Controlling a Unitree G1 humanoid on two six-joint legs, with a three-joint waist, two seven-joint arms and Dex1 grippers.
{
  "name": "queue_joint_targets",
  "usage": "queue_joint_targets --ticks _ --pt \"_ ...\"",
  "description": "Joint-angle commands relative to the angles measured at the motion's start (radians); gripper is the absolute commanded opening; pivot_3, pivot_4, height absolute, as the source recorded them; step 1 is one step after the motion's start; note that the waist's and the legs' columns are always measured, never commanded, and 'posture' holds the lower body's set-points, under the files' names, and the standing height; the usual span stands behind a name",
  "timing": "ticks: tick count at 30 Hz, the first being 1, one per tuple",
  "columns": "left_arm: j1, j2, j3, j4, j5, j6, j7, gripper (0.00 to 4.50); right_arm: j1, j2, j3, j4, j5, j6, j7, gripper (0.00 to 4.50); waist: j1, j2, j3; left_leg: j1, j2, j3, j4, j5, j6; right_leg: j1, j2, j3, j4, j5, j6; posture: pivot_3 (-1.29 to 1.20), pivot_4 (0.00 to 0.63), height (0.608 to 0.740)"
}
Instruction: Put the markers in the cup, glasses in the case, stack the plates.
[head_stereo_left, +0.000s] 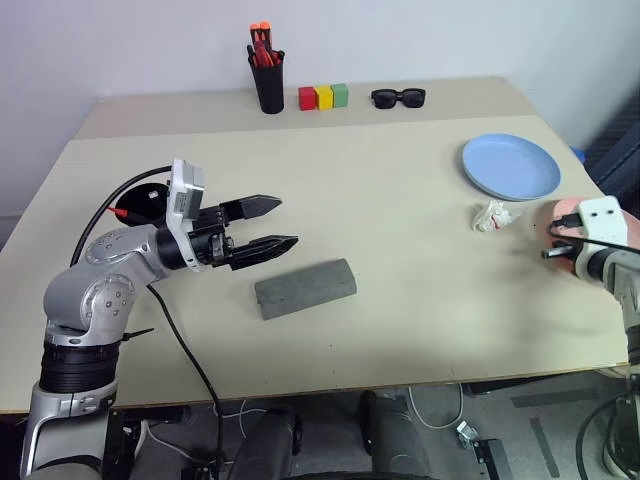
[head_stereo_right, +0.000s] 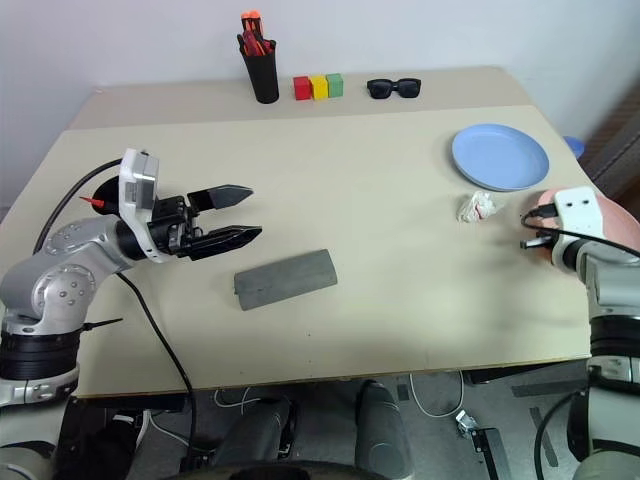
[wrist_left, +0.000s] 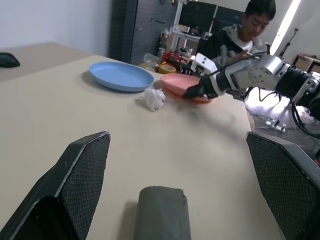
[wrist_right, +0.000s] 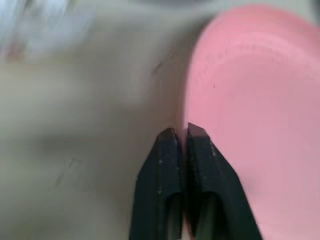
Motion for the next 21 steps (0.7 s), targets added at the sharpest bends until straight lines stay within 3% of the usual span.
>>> queue_joint_targets --ticks 1,10,16,19,21 --pt "-0.011 -0.005 0.017 -0.029 -0.005 -0.024 0.021 4.50 -0.079 -0.021 -0.024 0.067 -0.028 -0.116 -0.044 0.04 0.000 0.000 0.000 0.000 0.000 0.000 0.000 0.000 0.000 0.000 0.000 0.000 0.000 0.000 0.000 0.00 0.150 0.740" --pt "-0.027 -0.031 0.010 -0.062 -0.012 -0.016 0.102 4.50 -0.447 0.115 0.143 0.405 -0.127 -0.498 0.049 0.04 -0.032 0.000 0.000 0.000 0.001 0.001 -0.001 0.000 0.000 0.000 0.001 0.001 0.000 0.000 0.000 0.00 0.150 0.740" --pt "-0.020 -0.044 0.013 -0.137 -0.038 0.017 0.182 4.50 -0.574 0.192 0.206 0.646 -0.199 -0.658 0.035 0.04 -0.023 0.000 0.000 -0.002 0.000 -0.001 -0.001 0.001 -0.001 -0.002 0.000 0.001 -0.001 0.000 0.000 0.00 0.150 0.740" --pt "-0.010 -0.043 0.027 -0.158 -0.059 0.033 0.210 4.50 -0.602 0.202 0.204 0.698 -0.203 -0.696 0.036 1.03 -0.023 0.000 0.000 -0.002 0.000 0.000 -0.002 0.002 -0.004 -0.002 -0.001 0.001 -0.001 0.000 0.000 0.00 0.150 0.740" --pt "-0.002 -0.038 0.030 -0.166 -0.071 0.040 0.223 4.50 -0.615 0.207 0.203 0.711 -0.202 -0.722 0.047 2.00 -0.026 0.000 0.001 -0.002 -0.001 0.000 -0.002 0.002 -0.004 -0.003 -0.001 0.001 -0.001 0.000 0.000 0.00 0.150 0.740"
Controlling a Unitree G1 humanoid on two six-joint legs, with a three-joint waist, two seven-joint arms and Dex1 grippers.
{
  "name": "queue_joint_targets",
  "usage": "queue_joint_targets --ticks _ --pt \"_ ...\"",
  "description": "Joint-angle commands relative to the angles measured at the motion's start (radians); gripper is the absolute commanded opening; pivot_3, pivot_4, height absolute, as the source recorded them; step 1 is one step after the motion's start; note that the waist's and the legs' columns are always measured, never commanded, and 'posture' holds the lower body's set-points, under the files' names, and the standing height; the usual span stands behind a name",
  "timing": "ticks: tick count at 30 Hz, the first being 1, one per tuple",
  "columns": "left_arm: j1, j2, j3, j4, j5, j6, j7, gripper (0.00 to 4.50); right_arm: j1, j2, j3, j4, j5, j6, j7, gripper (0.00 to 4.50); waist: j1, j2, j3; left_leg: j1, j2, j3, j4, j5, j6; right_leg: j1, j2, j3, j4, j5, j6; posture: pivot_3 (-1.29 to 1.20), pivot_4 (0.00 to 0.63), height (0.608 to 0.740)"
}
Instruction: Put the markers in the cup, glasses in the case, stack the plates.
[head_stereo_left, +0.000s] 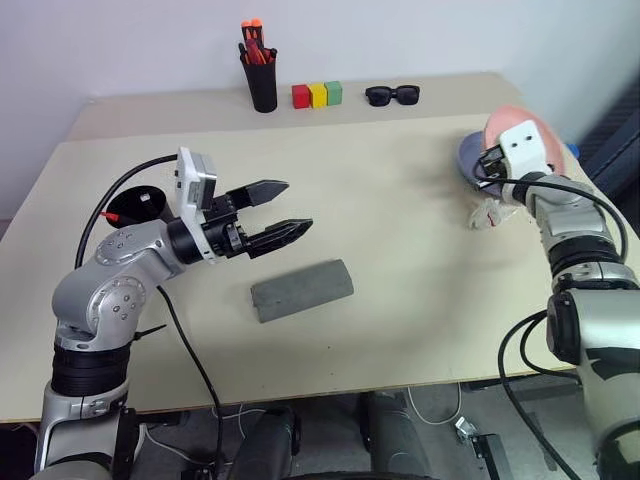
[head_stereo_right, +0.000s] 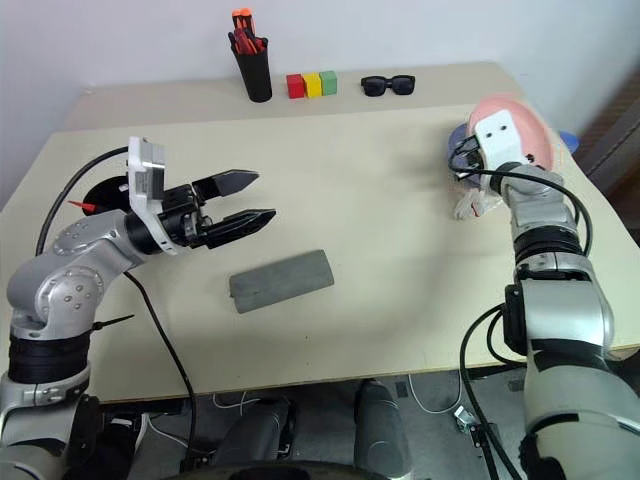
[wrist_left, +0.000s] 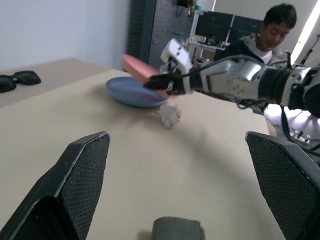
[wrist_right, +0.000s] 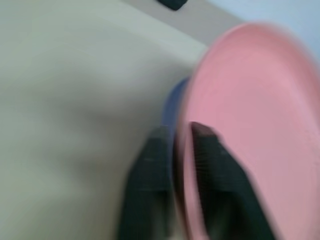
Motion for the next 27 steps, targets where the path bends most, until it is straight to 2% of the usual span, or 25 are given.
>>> queue_joint_targets --ticks 1,5,8,13,19,25,27 --pt "0.011 0.009 0.037 -0.044 -0.035 0.011 0.024 4.50 -0.060 -0.014 -0.017 0.012 -0.002 -0.059 0.010 2.50 -0.004 0.000 0.000 0.000 0.000 0.000 0.000 0.000 0.000 0.000 0.000 0.000 0.000 0.000 0.000 0.00 0.150 0.740" --pt "0.026 0.010 0.037 -0.044 -0.031 -0.004 0.023 4.50 -0.075 -0.022 -0.036 0.019 0.009 -0.053 -0.032 4.46 -0.008 0.000 0.000 0.001 0.000 0.000 0.000 -0.001 0.002 0.000 0.001 0.000 0.001 0.000 0.000 0.00 0.150 0.740" --pt "0.034 0.011 0.041 -0.033 -0.035 -0.013 0.011 4.50 -0.071 -0.028 -0.106 -0.010 0.097 0.002 0.087 4.46 -0.006 0.000 0.000 0.001 0.000 0.000 0.000 -0.001 0.002 0.000 0.001 0.000 0.002 0.000 0.000 0.00 0.150 0.740" --pt "0.051 0.023 0.045 -0.018 -0.036 -0.029 -0.028 4.50 0.045 -0.056 -0.106 -0.148 0.135 0.104 0.293 4.46 -0.005 0.000 0.000 0.001 0.000 0.000 0.000 -0.002 0.004 0.000 0.001 0.000 0.001 0.000 0.000 0.00 0.150 0.740" --pt "0.060 0.032 0.044 0.009 -0.019 -0.050 -0.066 4.50 0.237 -0.070 -0.124 -0.335 0.145 0.176 0.255 4.46 -0.003 0.000 0.000 0.001 0.000 0.000 0.000 -0.002 0.004 0.000 0.001 0.000 0.002 0.000 0.000 0.00 0.150 0.740" --pt "0.053 0.006 0.025 -0.006 -0.025 -0.042 -0.037 4.50 0.304 -0.071 -0.111 -0.367 0.131 0.257 0.196 4.46 -0.007 0.001 0.000 0.002 0.000 0.001 0.001 -0.002 0.004 0.000 0.001 0.000 0.002 0.000 0.000 0.00 0.150 0.740" --pt "0.048 0.010 0.023 -0.004 -0.021 -0.042 -0.039 4.50 0.310 -0.065 -0.113 -0.374 0.139 0.267 0.200 3.93 -0.006 0.001 0.000 0.002 0.000 0.001 0.001 -0.002 0.004 0.000 0.001 0.000 0.002 0.000 0.000 0.00 0.150 0.740"
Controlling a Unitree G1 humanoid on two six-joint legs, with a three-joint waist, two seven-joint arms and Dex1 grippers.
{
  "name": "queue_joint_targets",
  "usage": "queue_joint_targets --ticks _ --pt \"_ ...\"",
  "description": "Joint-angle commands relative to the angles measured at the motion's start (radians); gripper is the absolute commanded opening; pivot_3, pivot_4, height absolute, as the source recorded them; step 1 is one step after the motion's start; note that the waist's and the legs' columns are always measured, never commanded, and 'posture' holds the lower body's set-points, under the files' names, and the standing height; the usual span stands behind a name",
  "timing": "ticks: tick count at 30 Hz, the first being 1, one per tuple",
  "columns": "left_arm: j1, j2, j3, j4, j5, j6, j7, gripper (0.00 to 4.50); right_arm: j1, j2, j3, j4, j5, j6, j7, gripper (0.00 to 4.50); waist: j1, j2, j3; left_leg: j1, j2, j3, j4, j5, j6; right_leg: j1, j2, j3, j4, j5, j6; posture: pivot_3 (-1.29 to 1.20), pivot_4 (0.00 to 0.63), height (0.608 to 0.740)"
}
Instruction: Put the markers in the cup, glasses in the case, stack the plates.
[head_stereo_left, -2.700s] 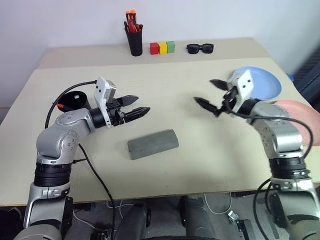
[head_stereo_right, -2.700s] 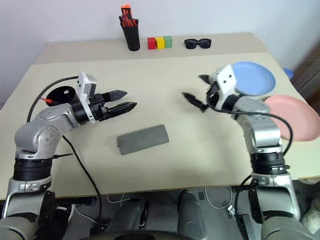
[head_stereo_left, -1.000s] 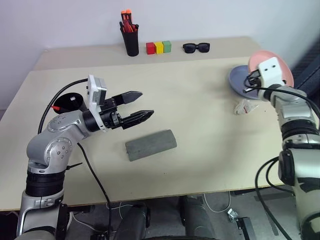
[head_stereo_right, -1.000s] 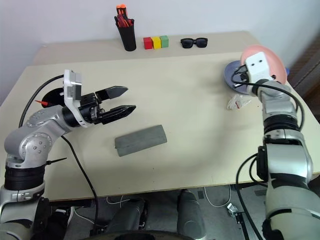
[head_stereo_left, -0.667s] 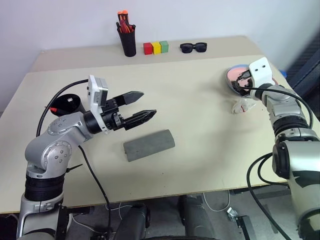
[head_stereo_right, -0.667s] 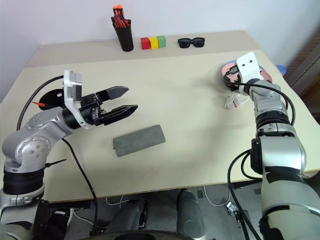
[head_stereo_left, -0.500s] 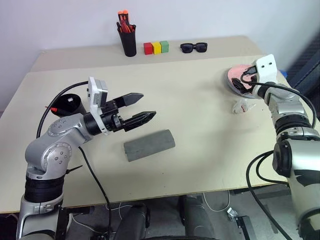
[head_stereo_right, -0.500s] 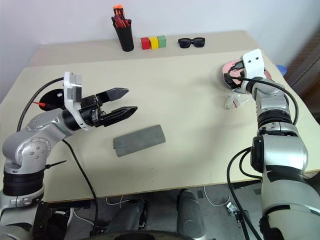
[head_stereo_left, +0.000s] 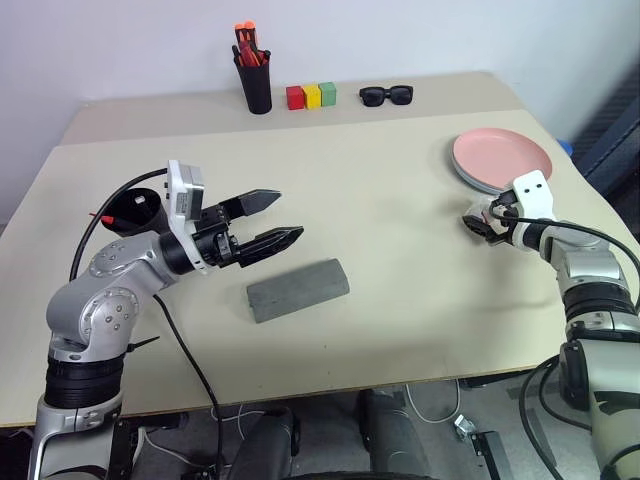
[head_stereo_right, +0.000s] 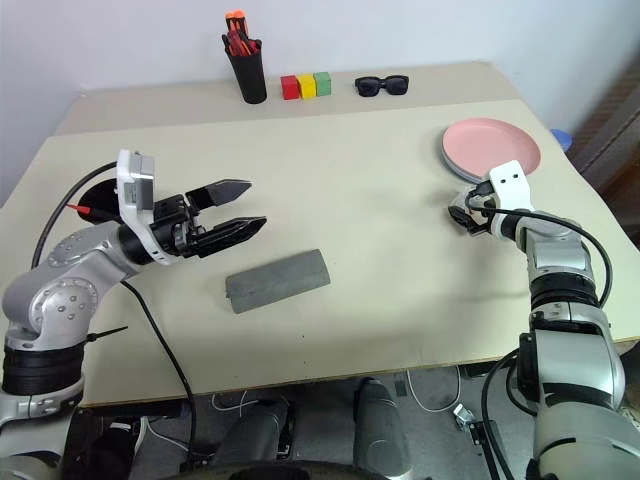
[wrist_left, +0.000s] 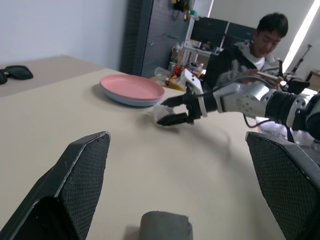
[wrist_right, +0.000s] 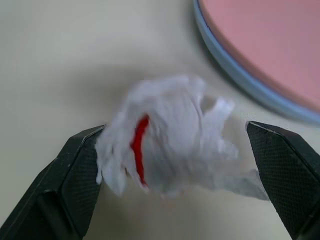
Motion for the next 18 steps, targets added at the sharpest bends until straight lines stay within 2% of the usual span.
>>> queue_joint_targets --ticks 1,2,8,13,18 --pt "-0.018 0.011 0.005 -0.024 -0.002 -0.009 0.002 4.50 -0.010 -0.010 -0.026 -0.053 0.023 0.018 -0.005 3.59 0.001 0.000 0.000 0.000 0.000 0.000 0.000 0.000 0.000 0.000 0.000 0.000 0.000 0.000 0.000 0.00 0.150 0.740" --pt "-0.023 0.016 0.010 -0.019 -0.003 -0.007 0.002 4.50 -0.016 -0.008 -0.028 -0.051 0.024 0.020 -0.012 3.27 0.002 0.000 0.000 0.000 0.000 0.000 0.000 0.000 0.000 0.000 0.000 0.000 0.000 0.000 0.000 0.00 0.150 0.740" --pt "-0.031 0.023 0.013 -0.012 0.002 -0.012 0.012 4.50 -0.076 -0.006 -0.050 -0.028 0.056 0.001 -0.012 0.16 0.001 0.000 0.000 0.000 0.000 0.000 0.000 0.000 0.000 0.000 0.000 0.000 0.000 0.000 0.000 0.00 0.150 0.740" --pt "-0.027 0.013 0.007 -0.019 0.000 -0.014 0.020 4.50 -0.198 -0.006 -0.073 0.085 0.048 -0.112 -0.090 0.07 0.000 0.000 0.000 0.000 0.000 0.000 0.000 0.000 0.000 0.000 0.000 0.000 0.000 0.000 0.000 0.00 0.150 0.740" --pt "-0.019 0.013 0.009 0.000 0.016 -0.036 0.001 4.50 -0.349 0.002 -0.055 0.296 -0.015 -0.212 -0.272 0.07 0.001 0.000 0.000 0.000 0.000 0.000 0.000 0.000 0.000 0.000 0.000 0.000 -0.001 0.000 0.000 0.00 0.150 0.740"
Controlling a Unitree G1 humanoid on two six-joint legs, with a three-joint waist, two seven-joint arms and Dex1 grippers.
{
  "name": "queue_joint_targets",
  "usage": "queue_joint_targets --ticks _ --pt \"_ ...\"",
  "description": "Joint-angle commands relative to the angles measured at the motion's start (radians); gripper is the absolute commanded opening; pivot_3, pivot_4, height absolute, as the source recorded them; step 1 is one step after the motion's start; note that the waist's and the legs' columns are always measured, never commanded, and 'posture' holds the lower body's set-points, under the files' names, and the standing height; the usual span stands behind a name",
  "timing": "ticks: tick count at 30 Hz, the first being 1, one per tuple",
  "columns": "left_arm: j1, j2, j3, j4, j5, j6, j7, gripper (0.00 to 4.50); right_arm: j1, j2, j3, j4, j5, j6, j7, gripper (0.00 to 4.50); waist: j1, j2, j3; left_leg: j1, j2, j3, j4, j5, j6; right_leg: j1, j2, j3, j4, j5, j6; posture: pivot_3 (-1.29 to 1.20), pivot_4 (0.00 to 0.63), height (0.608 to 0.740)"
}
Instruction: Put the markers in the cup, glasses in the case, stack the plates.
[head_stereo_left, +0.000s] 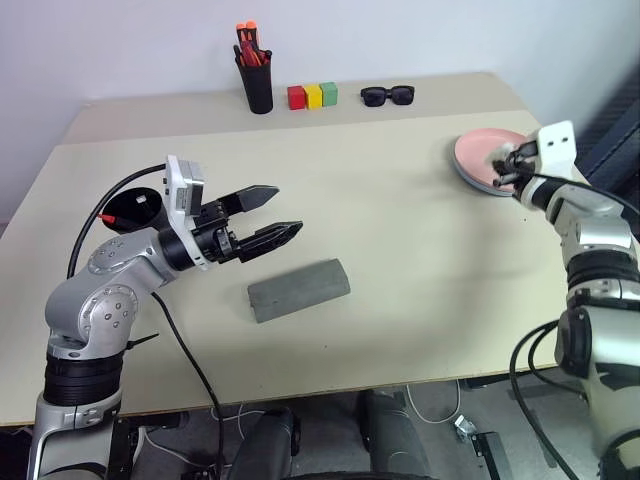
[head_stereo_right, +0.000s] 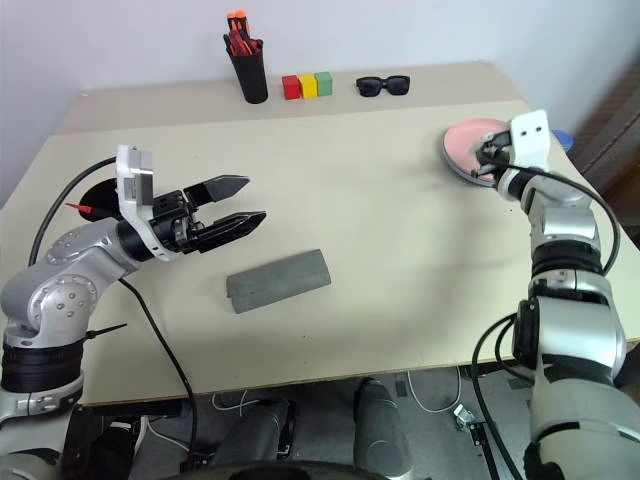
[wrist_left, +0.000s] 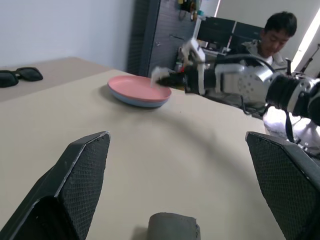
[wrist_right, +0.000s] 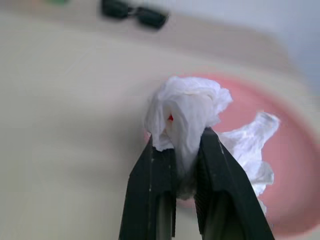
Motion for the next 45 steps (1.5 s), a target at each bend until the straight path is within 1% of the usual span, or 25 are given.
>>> queue_joint_targets --ticks 1,4,5,6,8,9,11,15,16,18,20,22,24,26,27,29,31,33,35,37,40,43,45 --pt "0.001 0.002 0.010 -0.013 0.005 -0.031 -0.009 4.50 -0.070 0.004 0.018 0.102 -0.057 -0.068 -0.108 0.47 0.002 0.000 0.000 0.000 0.000 0.000 0.000 0.000 0.000 0.000 0.000 0.000 0.000 0.000 0.000 0.00 0.150 0.740" --pt "0.020 0.005 0.018 -0.032 -0.003 -0.027 -0.006 4.50 -0.094 0.020 0.046 0.149 -0.100 -0.108 -0.135 1.76 0.000 0.000 0.000 0.000 0.000 0.000 0.000 0.000 0.000 0.000 0.000 0.000 0.000 0.000 0.000 0.00 0.150 0.740" --pt "0.028 0.008 0.023 -0.042 -0.005 -0.025 -0.003 4.50 -0.098 0.021 0.048 0.158 -0.108 -0.115 -0.148 2.26 -0.001 0.000 0.000 0.000 0.000 0.000 0.000 0.000 0.000 0.000 0.000 0.000 0.000 0.000 0.000 0.00 0.150 0.740" --pt "0.034 0.011 0.026 -0.049 -0.006 -0.024 -0.001 4.50 -0.101 0.021 0.050 0.165 -0.116 -0.121 -0.158 2.87 -0.001 0.000 0.000 0.000 0.000 0.000 0.000 0.000 0.000 0.000 0.000 0.000 0.000 0.000 0.000 0.00 0.150 0.740" --pt "0.043 0.013 0.035 -0.062 -0.015 -0.017 0.010 4.50 -0.107 0.020 0.046 0.173 -0.123 -0.127 -0.184 3.86 -0.001 0.000 0.000 -0.001 0.000 0.000 0.000 0.000 0.000 0.000 0.000 0.000 0.000 0.000 0.000 0.00 0.150 0.740" --pt "0.049 0.015 0.040 -0.069 -0.018 -0.015 0.016 4.50 -0.105 0.017 0.064 0.172 -0.148 -0.145 -0.214 4.33 -0.001 0.000 0.000 -0.001 0.000 0.000 0.000 0.000 0.000 0.000 0.000 0.000 0.000 0.000 0.000 0.00 0.150 0.740" --pt "0.059 0.013 0.053 -0.082 -0.030 -0.006 0.035 4.50 -0.104 0.021 0.048 0.167 -0.138 -0.163 -0.227 4.33 -0.001 0.000 0.000 0.000 0.000 0.000 0.000 0.000 0.000 0.000 0.000 0.000 0.000 0.000 0.000 0.00 0.150 0.740" --pt "0.066 0.023 0.060 -0.088 -0.035 -0.005 0.041 4.50 -0.083 0.057 0.010 0.122 -0.064 -0.218 -0.042 4.33 -0.004 0.000 0.000 0.000 0.000 0.000 0.000 0.000 0.000 0.000 0.000 0.000 0.000 0.000 0.000 0.00 0.150 0.740" --pt "0.067 0.026 0.061 -0.088 -0.035 -0.007 0.040 4.50 -0.077 0.062 -0.001 0.112 -0.048 -0.233 -0.016 4.33 -0.005 0.000 0.000 0.000 0.000 0.000 0.000 0.000 0.000 0.000 0.000 0.000 0.000 0.000 0.000 0.00 0.150 0.740" --pt "0.074 0.045 0.078 -0.085 -0.038 -0.008 0.032 4.50 -0.043 0.083 -0.051 0.047 0.052 -0.239 0.189 4.33 -0.006 0.000 0.000 0.000 0.000 0.000 0.000 0.000 0.000 0.000 0.001 0.000 0.000 0.000 0.000 0.00 0.150 0.740" --pt "0.090 0.064 0.094 -0.089 -0.037 -0.016 0.021 4.50 0.029 0.108 -0.082 -0.102 0.172 -0.201 0.424 4.33 -0.003 0.000 0.000 0.000 0.001 -0.001 0.000 0.000 0.000 0.000 0.001 0.000 0.000 0.000 0.000 0.00 0.150 0.740" --pt "0.115 0.085 0.116 -0.100 -0.051 -0.014 0.012 4.50 0.127 0.121 -0.075 -0.316 0.286 -0.056 0.595 4.33 -0.002 0.000 0.000 0.000 0.001 -0.001 0.000 0.000 0.001 0.000 0.001 0.000 0.000 0.000 0.000 0.00 0.150 0.740" --pt "0.152 0.105 0.141 -0.115 -0.070 -0.006 0.002 4.50 0.233 0.121 -0.048 -0.546 0.383 0.107 0.688 4.33 0.002 0.000 0.000 0.000 0.001 -0.002 0.000 -0.001 0.001 0.000 0.001 0.000 0.000 0.000 0.000 0.00 0.150 0.740" --pt "0.192 0.118 0.151 -0.134 -0.076 -0.005 -0.009 4.50 0.340 0.108 -0.016 -0.767 0.458 0.235 0.736 4.33 0.005 0.001 0.000 -0.001 0.001 -0.003 0.000 -0.001 0.001 0.000 0.001 0.000 0.000 0.000 0.000 0.00 0.150 0.740" --pt "0.214 0.124 0.159 -0.145 -0.082 -0.006 -0.015 4.50 0.392 0.105 0.002 -0.879 0.484 0.284 0.737 4.33 0.005 0.001 0.000 -0.001 0.001 -0.003 0.000 -0.001 0.001 -0.001 0.001 0.000 0.001 0.000 0.000 0.00 0.150 0.740" --pt "0.255 0.134 0.174 -0.171 -0.101 -0.001 -0.022 4.50 0.485 0.101 0.023 -1.068 0.494 0.302 0.722 4.33 0.005 0.001 0.000 0.000 0.001 -0.003 0.000 -0.001 0.001 -0.001 0.001 0.000 0.001 0.000 0.000 0.00 0.150 0.740" --pt "0.297 0.143 0.186 -0.199 -0.115 0.001 -0.026 4.50 0.543 0.074 0.024 -1.181 0.554 0.386 0.737 4.33 0.005 0.001 0.000 0.000 0.001 -0.003 0.000 -0.001 0.001 -0.001 0.001 0.000 0.002 0.000 0.000 0.00 0.150 0.740" --pt "0.357 0.165 0.214 -0.210 -0.126 -0.001 -0.066 4.50 0.606 0.030 0.040 -1.294 0.594 0.449 0.772 4.33 0.006 0.001 0.000 0.000 0.001 -0.002 0.000 -0.001 0.001 -0.001 0.001 0.000 0.003 0.000 0.000 0.00 0.150 0.740" --pt "0.397 0.182 0.240 -0.215 -0.155 0.003 -0.091 4.50 0.655 -0.006 0.042 -1.359 0.628 0.484 0.799 4.33 0.009 0.001 0.000 0.000 0.001 -0.002 0.000 -0.001 0.001 -0.001 0.001 0.000 0.002 0.000 0.000 0.00 0.150 0.740" --pt "0.418 0.190 0.246 -0.223 -0.146 -0.012 -0.096 4.50 0.690 -0.032 0.035 -1.383 0.651 0.499 0.824 4.33 0.010 0.000 0.000 0.001 0.001 -0.001 0.000 -0.001 0.001 0.000 0.001 0.000 0.002 -0.001 0.000 0.00 0.150 0.740" --pt "0.463 0.224 0.269 -0.190 -0.126 -0.027 -0.163 4.50 0.739 -0.035 0.047 -1.427 0.639 0.480 0.820 4.33 0.014 0.000 0.000 0.001 0.001 -0.001 0.001 -0.001 0.001 0.001 0.001 0.000 0.001 -0.001 0.000 0.00 0.150 0.740" --pt "0.476 0.210 0.242 -0.185 -0.021 -0.118 -0.156 4.50 0.763 -0.037 0.038 -1.404 0.607 0.447 0.808 4.33 0.024 0.000 0.000 0.001 0.001 0.000 0.001 -0.001 0.001 0.000 0.001 0.000 0.001 -0.001 0.000 0.00 0.150 0.740" --pt "0.466 0.201 0.218 -0.179 0.014 -0.151 -0.158 4.50 0.774 -0.050 0.024 -1.398 0.596 0.430 0.803 4.33 0.030 0.000 0.000 0.001 0.001 0.000 0.001 -0.001 0.001 0.001 0.001 0.000 0.001 -0.001 0.000 0.00 0.150 0.740"
